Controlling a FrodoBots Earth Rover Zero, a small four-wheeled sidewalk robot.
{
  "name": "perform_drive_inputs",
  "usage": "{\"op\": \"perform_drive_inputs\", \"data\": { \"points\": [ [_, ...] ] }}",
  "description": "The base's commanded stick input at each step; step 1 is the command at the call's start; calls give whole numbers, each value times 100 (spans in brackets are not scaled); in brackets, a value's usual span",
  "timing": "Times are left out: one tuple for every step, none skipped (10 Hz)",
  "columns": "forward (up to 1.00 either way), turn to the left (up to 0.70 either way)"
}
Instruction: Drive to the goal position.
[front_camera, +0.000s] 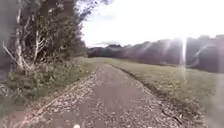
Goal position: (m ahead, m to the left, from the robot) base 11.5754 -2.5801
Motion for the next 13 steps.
{"op": "perform_drive_inputs", "data": {
  "points": [
    [70, 0],
    [70, 1],
    [70, 1],
    [70, 0],
    [70, 0],
    [70, 1],
    [70, 2],
    [70, 1],
    [70, 0],
    [70, 0],
    [70, 1],
    [70, 2],
    [70, 0]
  ]
}}
